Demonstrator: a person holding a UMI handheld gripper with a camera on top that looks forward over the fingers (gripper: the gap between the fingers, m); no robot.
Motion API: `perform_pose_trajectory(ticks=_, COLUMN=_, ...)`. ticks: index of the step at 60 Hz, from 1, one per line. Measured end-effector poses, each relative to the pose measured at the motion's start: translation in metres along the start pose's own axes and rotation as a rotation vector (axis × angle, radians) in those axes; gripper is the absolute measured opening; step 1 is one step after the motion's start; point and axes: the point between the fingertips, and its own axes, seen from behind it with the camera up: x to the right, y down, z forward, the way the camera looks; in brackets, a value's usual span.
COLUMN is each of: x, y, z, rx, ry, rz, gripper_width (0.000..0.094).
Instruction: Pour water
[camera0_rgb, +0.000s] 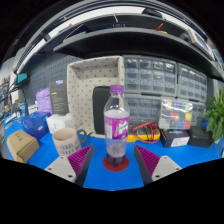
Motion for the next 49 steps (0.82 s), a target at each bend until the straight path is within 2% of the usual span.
perform_pose_trajectory(ticks=13, x=-0.032, y=0.024, z=-0.096, rx=-0.104, ry=0.065, rz=0.118, gripper_width=0.0839)
perform_pose_trajectory(ticks=21, x=-0.052, y=0.020, z=-0.140, rx=-0.117, ry=0.097, rz=0.139, gripper_width=0.0839)
perform_pose_trajectory(ticks=49, x=-0.065, y=-0.044, z=-0.205, rx=-0.027, ry=0.187, rz=0.145, gripper_width=0.0841)
